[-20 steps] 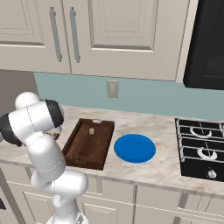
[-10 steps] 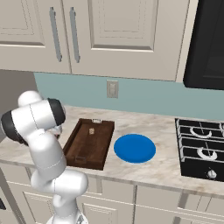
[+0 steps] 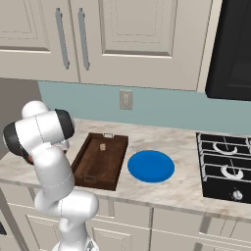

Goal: Move the dessert items from the plates to the tray.

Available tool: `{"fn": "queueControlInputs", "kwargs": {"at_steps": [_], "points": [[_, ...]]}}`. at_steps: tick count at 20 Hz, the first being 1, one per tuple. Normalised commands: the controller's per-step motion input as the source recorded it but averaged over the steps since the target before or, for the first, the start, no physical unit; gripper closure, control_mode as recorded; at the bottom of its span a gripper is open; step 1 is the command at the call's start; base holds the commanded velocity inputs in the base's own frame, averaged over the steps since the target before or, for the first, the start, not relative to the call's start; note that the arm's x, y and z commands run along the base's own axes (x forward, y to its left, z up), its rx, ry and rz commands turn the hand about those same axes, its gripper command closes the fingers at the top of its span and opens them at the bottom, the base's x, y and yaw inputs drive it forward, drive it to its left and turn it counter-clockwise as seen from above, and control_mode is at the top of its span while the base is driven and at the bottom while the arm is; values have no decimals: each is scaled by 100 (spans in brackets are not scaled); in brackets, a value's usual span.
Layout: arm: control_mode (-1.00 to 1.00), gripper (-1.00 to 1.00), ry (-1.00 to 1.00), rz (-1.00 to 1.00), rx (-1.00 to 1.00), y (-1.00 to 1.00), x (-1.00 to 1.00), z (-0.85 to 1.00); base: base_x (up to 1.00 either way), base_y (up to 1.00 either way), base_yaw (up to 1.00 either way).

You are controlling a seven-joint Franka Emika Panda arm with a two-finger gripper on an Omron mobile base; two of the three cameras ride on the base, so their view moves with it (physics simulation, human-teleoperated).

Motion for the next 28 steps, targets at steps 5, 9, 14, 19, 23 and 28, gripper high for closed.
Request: {"fn": "queueControlInputs", "kwargs": {"at_steps": [5,9,14,19,23,28], "points": [[-100,100,0,0,0,0,0,0,0,0,0],[-100,100,0,0,0,-8,-10,13,0,0,0],[-100,100,0,0,0,-13,-14,25,0,0,0],[-100,100,0,0,1,-33,-24,20,0,0,0],[-100,100,1,0,0,-45,-15,14,0,0,0],[-100,100,6,-1,0,-56,-29,11,0,0,0]]}}
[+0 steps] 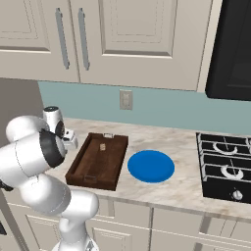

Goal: Move the dessert items from the plates to the tray.

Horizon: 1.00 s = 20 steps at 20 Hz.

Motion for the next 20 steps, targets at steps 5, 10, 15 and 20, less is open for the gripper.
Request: {"fn": "queueControlInputs", "kwargs": {"at_steps": [5,10,15,20], "points": [[-100,100,8,-6,0,-54,-42,9,0,0,0],[-100,100,9,-8,0,-46,-31,23,0,0,0],[-100,100,2,-6,0,-30,-8,24,0,0,0],[-100,100,0,-3,0,-41,-2,9,0,0,0]]}}
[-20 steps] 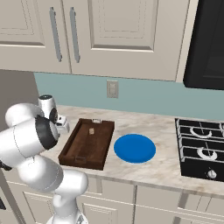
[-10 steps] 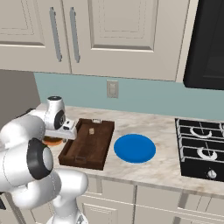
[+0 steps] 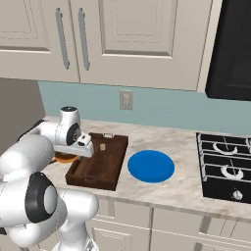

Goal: Move the dessert items from the plates to the tray.

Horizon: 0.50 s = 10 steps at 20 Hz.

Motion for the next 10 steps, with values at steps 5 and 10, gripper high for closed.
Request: {"fn": "queueControlInputs", "kwargs": {"at_steps": [5,10], "points": [[-100,100,3,-1,0,-51,0,0,0,0,0],[-100,100,1,0,0,-49,0,0,0,0,0]]}}
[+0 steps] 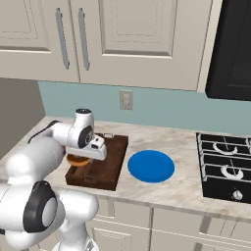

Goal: Move the dessert items from the plates to the tray.

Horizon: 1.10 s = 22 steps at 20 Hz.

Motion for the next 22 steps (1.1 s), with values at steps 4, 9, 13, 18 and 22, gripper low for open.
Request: {"fn": "queueControlInputs", "kwargs": {"at_steps": [4,9,13,18,22], "points": [[-100,100,3,0,0,-42,0,0,0,0,0],[-100,100,2,0,0,-27,3,-5,0,0,0],[-100,100,2,0,0,-17,10,-10,0,0,0],[-100,100,1,0,0,-13,4,-19,0,0,0],[-100,100,1,0,0,-7,8,-17,0,0,0]]}}
